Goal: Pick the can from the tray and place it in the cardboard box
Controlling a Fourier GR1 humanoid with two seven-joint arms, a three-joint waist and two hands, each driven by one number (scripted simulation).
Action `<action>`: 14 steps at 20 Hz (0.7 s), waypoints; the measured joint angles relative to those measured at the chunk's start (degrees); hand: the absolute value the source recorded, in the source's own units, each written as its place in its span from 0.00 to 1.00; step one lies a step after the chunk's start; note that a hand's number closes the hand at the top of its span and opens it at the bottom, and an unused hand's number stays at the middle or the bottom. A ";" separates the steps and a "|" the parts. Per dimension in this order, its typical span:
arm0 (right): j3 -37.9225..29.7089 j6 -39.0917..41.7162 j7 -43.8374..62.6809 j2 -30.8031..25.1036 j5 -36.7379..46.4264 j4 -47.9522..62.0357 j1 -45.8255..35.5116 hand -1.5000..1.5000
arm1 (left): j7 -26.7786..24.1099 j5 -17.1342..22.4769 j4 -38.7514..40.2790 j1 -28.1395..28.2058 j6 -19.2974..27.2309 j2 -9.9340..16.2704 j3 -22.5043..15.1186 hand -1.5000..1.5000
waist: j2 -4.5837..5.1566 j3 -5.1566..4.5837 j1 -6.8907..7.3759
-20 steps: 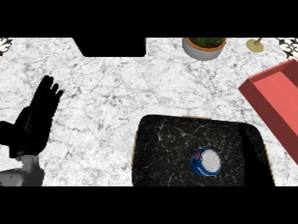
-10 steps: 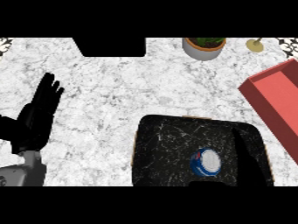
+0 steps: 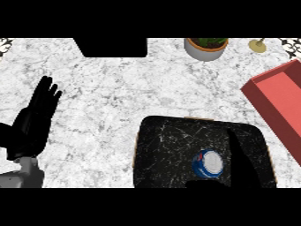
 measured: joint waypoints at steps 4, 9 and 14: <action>-1.59 0.68 -0.81 1.04 -0.08 2.29 -1.25 0.00 | -0.16 -0.13 -0.16 0.34 -0.80 -0.15 0.64 0.50 | 0.01 0.01 0.02; -1.47 0.77 -2.13 2.59 1.43 4.71 -1.81 1.00 | -0.96 -1.22 1.06 -0.44 -0.84 -1.28 0.34 0.50 | 0.01 -0.01 -0.01; -0.75 1.58 -3.93 1.67 4.01 5.56 -2.08 1.00 | -0.56 -0.93 2.55 -2.12 -1.22 -0.95 1.56 0.50 | 0.01 0.00 -0.05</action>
